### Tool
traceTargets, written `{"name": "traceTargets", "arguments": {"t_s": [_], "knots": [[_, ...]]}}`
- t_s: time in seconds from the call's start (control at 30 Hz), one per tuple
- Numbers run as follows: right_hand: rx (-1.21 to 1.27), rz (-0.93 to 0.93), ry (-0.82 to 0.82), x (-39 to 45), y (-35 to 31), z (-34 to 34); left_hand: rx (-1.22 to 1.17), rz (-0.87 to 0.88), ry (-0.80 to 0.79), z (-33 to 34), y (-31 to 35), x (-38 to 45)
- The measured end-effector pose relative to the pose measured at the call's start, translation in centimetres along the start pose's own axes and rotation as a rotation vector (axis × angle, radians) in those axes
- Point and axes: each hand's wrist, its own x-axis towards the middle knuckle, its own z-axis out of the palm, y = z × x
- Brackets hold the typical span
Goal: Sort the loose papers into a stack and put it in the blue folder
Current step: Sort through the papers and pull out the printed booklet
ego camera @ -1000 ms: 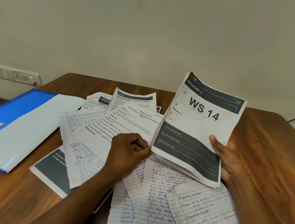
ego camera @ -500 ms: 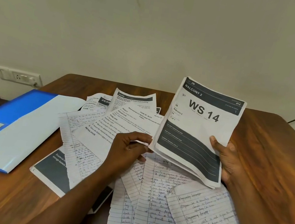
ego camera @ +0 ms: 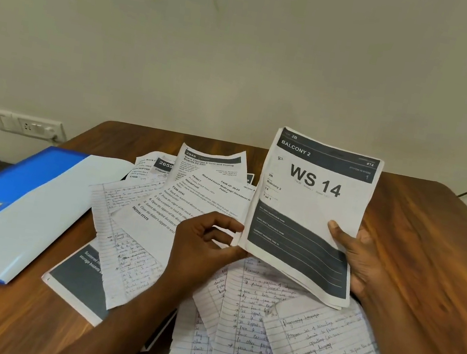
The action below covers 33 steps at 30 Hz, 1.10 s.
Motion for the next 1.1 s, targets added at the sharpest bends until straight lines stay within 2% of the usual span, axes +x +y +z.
{"name": "traceTargets", "arguments": {"t_s": [0.17, 0.4, 0.6, 0.87, 1.1], "knots": [[-0.007, -0.003, 0.000, 0.2, 0.1, -0.1, 0.038, 0.038, 0.000, 0.4, 0.2, -0.4], [-0.010, -0.006, -0.002, 0.3, 0.2, 0.0, 0.072, 0.234, 0.006, 1.0, 0.4, -0.5], [-0.024, 0.011, -0.010, 0.3, -0.1, 0.1, 0.123, 0.325, 0.010, 1.2, -0.4, -0.2], [-0.029, 0.019, -0.018, 0.5, 0.2, -0.3, 0.107, 0.340, -0.095, 1.3, -0.9, -0.3], [-0.036, 0.018, -0.025, 0.7, 0.3, -0.4, 0.079, 0.361, -0.118, 1.3, -0.8, -0.3]]}}
